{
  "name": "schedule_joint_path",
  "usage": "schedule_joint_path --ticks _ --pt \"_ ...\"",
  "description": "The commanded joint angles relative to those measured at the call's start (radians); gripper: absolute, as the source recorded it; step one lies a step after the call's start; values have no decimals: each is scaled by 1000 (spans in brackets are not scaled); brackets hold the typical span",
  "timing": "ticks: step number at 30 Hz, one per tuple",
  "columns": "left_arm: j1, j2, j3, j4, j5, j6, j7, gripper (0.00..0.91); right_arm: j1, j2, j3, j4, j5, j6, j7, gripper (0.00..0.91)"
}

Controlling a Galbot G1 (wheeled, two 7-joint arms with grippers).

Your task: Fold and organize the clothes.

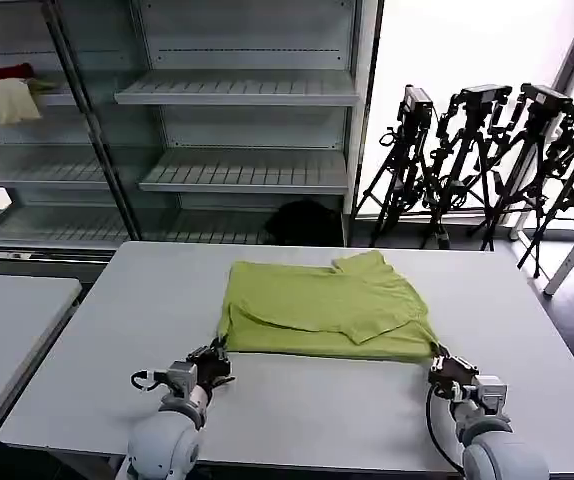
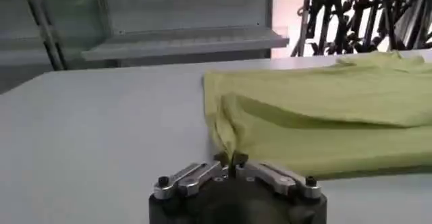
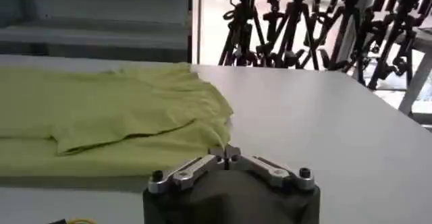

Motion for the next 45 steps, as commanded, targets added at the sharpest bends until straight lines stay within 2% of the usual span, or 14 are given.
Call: schedule_joint_path --ticks 1,11,15,22,25,26,27,29,31,36,38,42,43,45 --pt "265 54 -105 -278 -50 9 36 0 -193 0 -41 170 6 0 34 0" --pt "508 37 -272 -436 -121 8 11 0 -325 11 -220 277 -54 -2 143 0" --pt "543 46 -324 -431 -129 -9 10 0 -333 -3 -273 292 -52 -1 187 0" --pt "525 40 -327 -374 -99 -24 -21 0 -337 -54 -380 300 -50 1 323 0" --pt "520 42 -325 -363 -98 -16 -40 20 -336 -74 -390 299 -49 1 348 0" --pt "519 42 -322 -362 -96 -13 -42 282 -335 -71 -390 296 -57 1 350 0" --pt "521 42 -318 -361 -89 -17 -40 907 -332 -68 -391 288 -76 1 347 91" --pt "521 39 -307 -361 -84 -18 -43 907 -326 -66 -398 269 -128 2 352 907" --pt "518 34 -305 -361 -78 -18 -53 907 -321 -61 -402 249 -189 2 365 907" --pt "519 34 -314 -376 -84 -20 -81 907 -318 -57 -370 268 -188 4 327 907" --pt "516 32 -321 -389 -95 -19 -84 907 -318 -48 -344 283 -170 4 276 907" --pt "482 28 -348 -421 -148 -30 -64 907 -290 26 -190 326 -170 3 90 907" --pt "450 29 -357 -432 -185 -44 -37 907 -254 55 -131 332 -171 2 0 907" --pt "405 37 -358 -432 -221 -56 -7 907 -202 37 -93 321 -102 1 -38 907"
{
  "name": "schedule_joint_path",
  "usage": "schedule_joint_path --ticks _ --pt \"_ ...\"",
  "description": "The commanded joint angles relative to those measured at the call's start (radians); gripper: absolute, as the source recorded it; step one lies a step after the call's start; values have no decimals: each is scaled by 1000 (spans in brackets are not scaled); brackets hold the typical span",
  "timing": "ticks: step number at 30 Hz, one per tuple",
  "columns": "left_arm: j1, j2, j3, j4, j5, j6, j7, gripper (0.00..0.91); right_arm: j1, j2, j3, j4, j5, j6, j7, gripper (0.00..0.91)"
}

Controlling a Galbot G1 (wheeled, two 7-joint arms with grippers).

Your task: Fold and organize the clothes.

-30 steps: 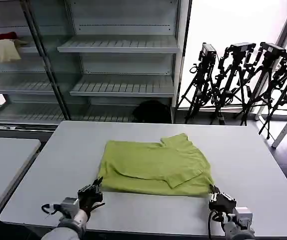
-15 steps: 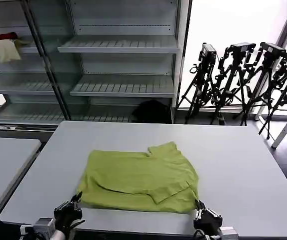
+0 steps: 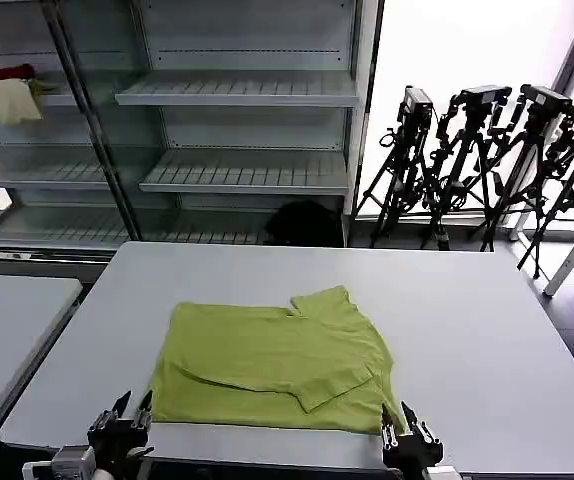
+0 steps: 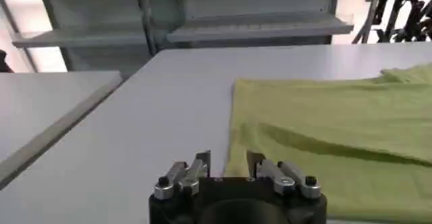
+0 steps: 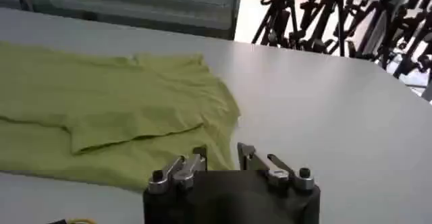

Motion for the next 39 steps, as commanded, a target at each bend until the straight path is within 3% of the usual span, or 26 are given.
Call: schedule_joint_path --ticks 1,4,7,10,14,19,26,39 --pt "-144 10 -34 -32 -145 -30 77 907 133 38 195 10 67 -2 -257 907" --pt "-274 28 -15 -1 -264 33 70 907 263 35 186 -82 81 -6 -269 907" --pt "-411 89 29 98 -287 35 88 907 430 24 142 -195 72 -8 -276 907" --pt "-540 174 76 232 -296 36 121 907 561 -9 74 -308 129 -11 -267 907" --pt "-643 255 123 408 -334 36 126 907 745 -19 -26 -469 192 -16 -230 907" --pt "-743 297 190 597 -343 36 153 907 899 7 -118 -669 247 -18 -172 907" --pt "-808 293 217 726 -291 36 189 907 972 71 -141 -815 237 -17 -142 907" --pt "-808 301 270 736 -201 36 223 907 962 81 -132 -844 214 -17 -144 907"
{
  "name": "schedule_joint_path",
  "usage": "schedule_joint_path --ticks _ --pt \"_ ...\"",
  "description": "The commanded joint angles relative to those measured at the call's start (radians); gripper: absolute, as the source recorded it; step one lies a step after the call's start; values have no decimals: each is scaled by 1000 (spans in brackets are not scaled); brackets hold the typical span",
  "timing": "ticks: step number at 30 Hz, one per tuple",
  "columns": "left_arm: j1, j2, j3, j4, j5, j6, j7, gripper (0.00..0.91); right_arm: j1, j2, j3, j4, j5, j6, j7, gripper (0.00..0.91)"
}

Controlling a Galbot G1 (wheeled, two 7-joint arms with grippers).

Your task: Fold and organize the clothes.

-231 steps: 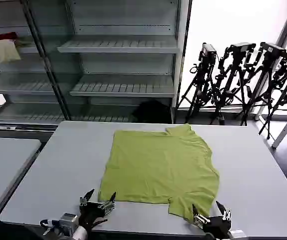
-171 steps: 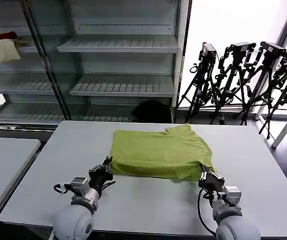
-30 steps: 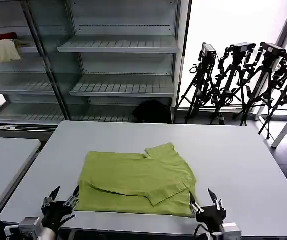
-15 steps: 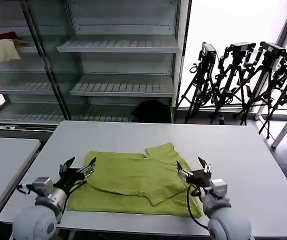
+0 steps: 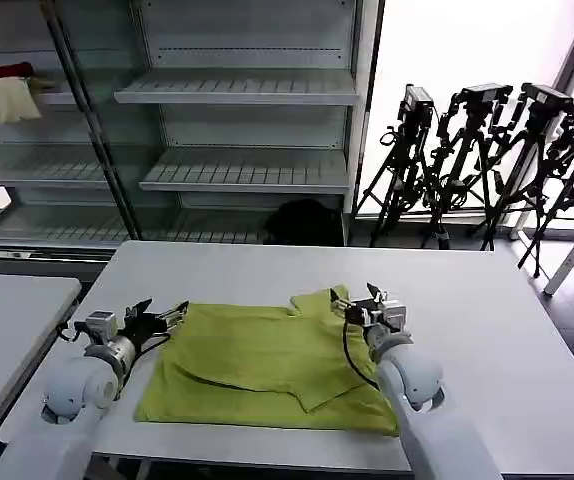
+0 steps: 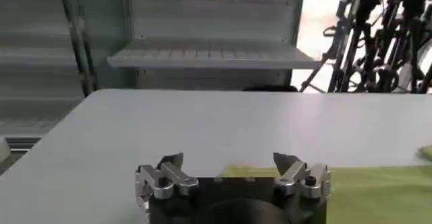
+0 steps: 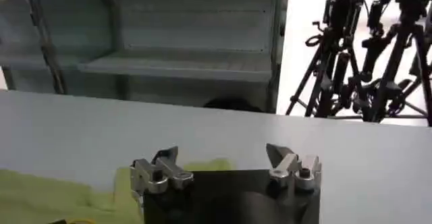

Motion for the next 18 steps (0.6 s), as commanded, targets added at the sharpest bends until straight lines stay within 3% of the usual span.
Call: schedule_joint_path --ticks 1,15,17,18 --pt "-71 20 55 104 61 2 32 907 71 17 -18 -105 2 2 8 907" --pt "-69 -2 81 98 113 2 32 907 54 24 -8 -126 -9 3 2 907" --pt "-65 -1 81 95 114 2 33 887 51 31 -10 -133 -16 3 2 806" --pt "-64 -2 80 94 114 2 33 776 50 33 -9 -134 -19 3 1 736"
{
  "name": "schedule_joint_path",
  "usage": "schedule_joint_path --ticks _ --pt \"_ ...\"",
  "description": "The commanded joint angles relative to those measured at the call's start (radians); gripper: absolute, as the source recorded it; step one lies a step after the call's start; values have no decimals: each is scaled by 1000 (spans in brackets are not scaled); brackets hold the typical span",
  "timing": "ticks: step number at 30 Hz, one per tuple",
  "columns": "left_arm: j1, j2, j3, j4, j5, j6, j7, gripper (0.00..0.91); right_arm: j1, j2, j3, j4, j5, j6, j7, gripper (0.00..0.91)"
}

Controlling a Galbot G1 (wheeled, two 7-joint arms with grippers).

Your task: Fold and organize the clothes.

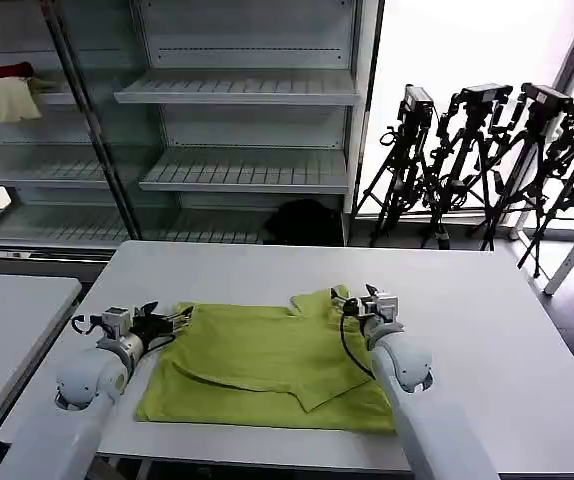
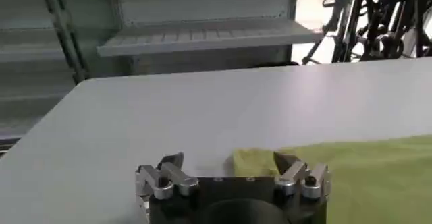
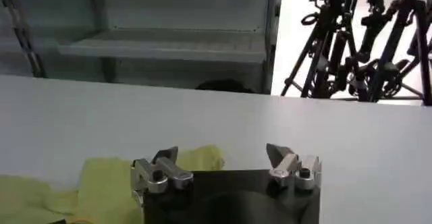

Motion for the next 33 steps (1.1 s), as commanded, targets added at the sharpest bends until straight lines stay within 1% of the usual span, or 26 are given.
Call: schedule_joint_path --ticks 1,2,3,4,5,6,7,8,9,16,24,27,30,31,33 --pt "-6 -3 12 12 41 1 7 685 11 14 -4 -29 -13 0 -2 625" --pt "-5 -4 12 10 42 1 7 494 8 13 -5 -28 -14 0 -4 464" --pt "-3 -5 12 10 42 1 7 373 7 12 -5 -28 -14 0 -3 383" --pt "-2 -8 12 7 41 1 9 151 6 12 -6 -30 -14 0 -3 212" --pt "-1 -9 12 7 42 1 9 91 5 10 -7 -31 -14 0 -3 161" --pt "0 -10 13 4 42 1 11 20 5 10 -7 -31 -15 0 -3 81" --pt "1 -11 13 -2 41 1 14 10 1 9 -7 -32 -16 -1 -8 60" --pt "3 -11 14 -5 42 1 16 10 -2 8 -7 -32 -16 0 -11 10" --pt "4 -12 15 -8 42 1 18 10 -4 9 -7 -31 -16 0 -11 0" --pt "10 -10 19 -21 45 1 28 10 -13 11 -10 -11 -11 -1 -29 0" --pt "22 -12 14 -36 41 1 45 10 -11 22 -12 18 18 2 -24 0" --pt "20 -20 6 -45 31 -1 38 0 -18 23 -14 54 42 4 -14 0" --pt "18 -28 -21 -68 -40 -3 6 0 -28 20 -13 96 79 4 2 0" --pt "20 -26 -37 -83 -64 -5 -3 0 -35 13 -13 126 108 4 12 0" --pt "25 -20 -54 -106 -92 -5 -15 0 -45 3 -14 162 136 3 23 0"
